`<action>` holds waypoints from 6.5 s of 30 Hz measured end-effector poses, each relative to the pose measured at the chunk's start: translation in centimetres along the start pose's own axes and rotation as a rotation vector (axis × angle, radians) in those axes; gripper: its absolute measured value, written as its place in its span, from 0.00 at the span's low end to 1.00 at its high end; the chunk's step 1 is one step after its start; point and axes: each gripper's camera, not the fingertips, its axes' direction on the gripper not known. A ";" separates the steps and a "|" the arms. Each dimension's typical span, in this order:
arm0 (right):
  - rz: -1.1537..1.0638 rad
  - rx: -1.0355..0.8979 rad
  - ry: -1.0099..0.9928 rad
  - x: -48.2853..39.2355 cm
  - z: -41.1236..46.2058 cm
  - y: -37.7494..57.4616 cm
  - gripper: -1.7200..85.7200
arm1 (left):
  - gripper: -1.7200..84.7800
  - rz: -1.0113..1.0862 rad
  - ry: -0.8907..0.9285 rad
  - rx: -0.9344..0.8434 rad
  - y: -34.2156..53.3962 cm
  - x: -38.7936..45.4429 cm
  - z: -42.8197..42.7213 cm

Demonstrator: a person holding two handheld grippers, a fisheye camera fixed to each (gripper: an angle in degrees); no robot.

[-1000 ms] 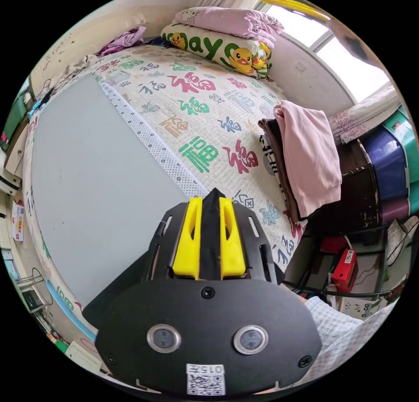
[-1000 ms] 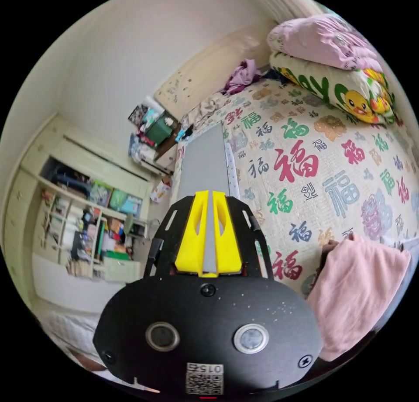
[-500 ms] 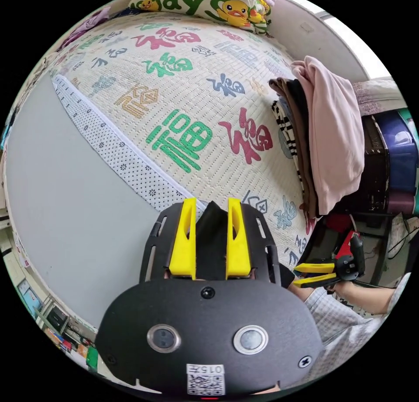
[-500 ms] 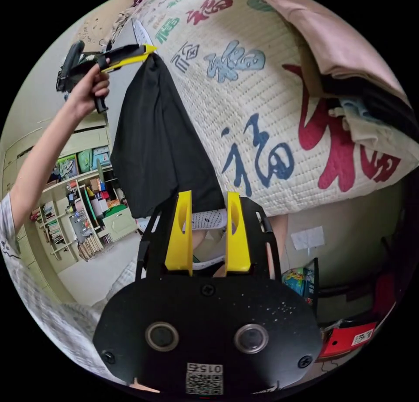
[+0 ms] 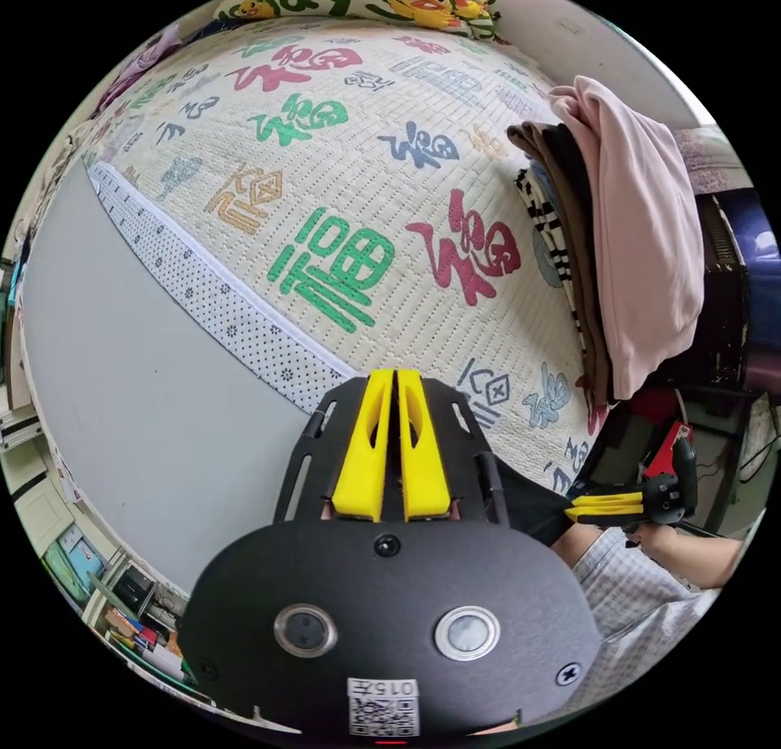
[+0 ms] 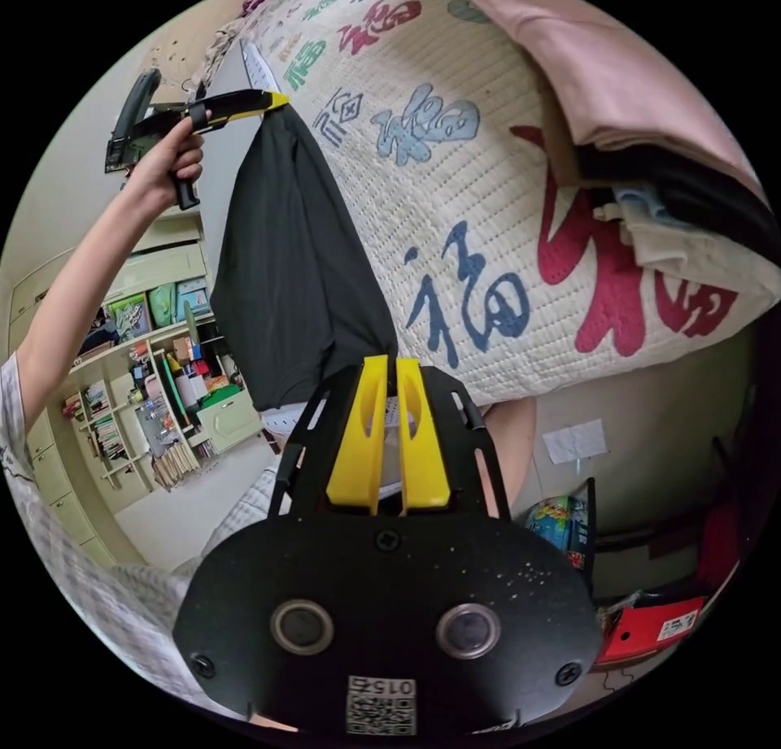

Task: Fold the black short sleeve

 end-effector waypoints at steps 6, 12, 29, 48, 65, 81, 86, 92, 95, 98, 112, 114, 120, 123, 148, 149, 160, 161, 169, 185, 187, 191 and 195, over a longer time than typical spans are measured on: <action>0.028 0.180 0.103 3.5 -7.2 0.4 0.03 | 0.03 0.005 0.151 0.168 -1.1 -1.2 -3.7; -0.106 0.293 0.174 3.3 -13.0 2.3 0.03 | 0.02 -0.046 0.345 0.402 3.9 -5.6 -9.2; -0.622 -0.290 0.101 -5.7 18.2 6.1 0.03 | 0.01 -0.582 0.425 0.400 41.2 -27.1 0.2; -0.783 -0.479 0.326 6.5 27.7 1.4 0.04 | 0.01 -0.687 0.335 0.593 54.0 -26.7 2.0; -1.069 -0.766 0.035 15.6 23.3 -8.8 0.08 | 0.02 -0.816 0.345 0.602 54.3 -23.2 2.9; -1.786 -0.819 0.245 14.1 14.4 -38.6 0.19 | 0.01 -1.026 0.242 0.534 57.5 -20.3 4.2; -1.996 -1.330 0.204 11.9 21.1 -36.9 0.17 | 0.01 -1.074 0.270 0.531 57.9 -20.3 4.6; -1.844 -1.542 0.459 12.2 25.1 -40.4 0.06 | 0.01 -1.062 0.259 0.513 57.8 -20.4 4.4; -1.648 -1.458 0.469 11.9 26.1 -44.2 0.03 | 0.01 -1.050 0.236 0.483 57.6 -20.7 4.5; -1.503 -1.347 0.470 12.1 27.1 -46.3 0.02 | 0.02 -1.059 0.237 0.469 57.7 -21.2 4.7; -1.190 -0.598 0.198 9.4 17.3 -44.1 0.13 | 0.12 -1.082 0.284 0.576 62.8 -21.2 4.1; -1.102 -0.508 0.102 10.0 15.7 -43.1 0.15 | 0.15 -1.043 0.344 0.609 63.7 -21.4 4.6; -0.904 -0.418 -0.049 10.1 16.8 -39.3 0.19 | 0.18 -0.940 0.491 0.680 64.9 -22.4 6.9; -0.876 -0.389 -0.069 8.2 18.1 -38.0 0.20 | 0.18 -0.908 0.515 0.731 65.4 -22.8 7.5; -0.937 -0.073 -0.168 -13.9 19.4 -25.1 0.08 | 0.04 -0.685 0.655 0.914 68.9 -21.2 9.8; -0.940 -0.043 -0.151 -15.2 19.1 -23.7 0.08 | 0.04 -0.668 0.642 0.920 69.0 -20.7 9.4; -1.001 0.442 -0.077 -28.1 5.5 4.7 0.07 | 0.03 -0.316 0.468 1.137 72.8 -5.9 -4.5; -1.010 0.499 -0.069 -28.8 3.7 8.6 0.07 | 0.03 -0.256 0.460 1.157 73.2 -3.5 -6.3; -1.004 0.856 -0.029 -31.0 -4.8 31.7 0.07 | 0.03 0.106 0.414 1.222 73.3 12.7 -16.1; -0.895 1.191 0.047 -31.9 -17.1 51.1 0.07 | 0.03 0.465 0.531 1.097 60.8 37.3 -21.1; -0.877 1.212 0.049 -31.9 -18.4 50.8 0.07 | 0.03 0.479 0.544 1.076 58.0 39.0 -21.1; -0.829 1.248 0.063 -32.4 -21.2 48.6 0.06 | 0.03 0.496 0.597 1.056 51.5 41.7 -20.4; -0.804 1.254 0.096 -33.7 -23.6 45.4 0.06 | 0.03 0.496 0.605 1.036 45.8 43.1 -20.1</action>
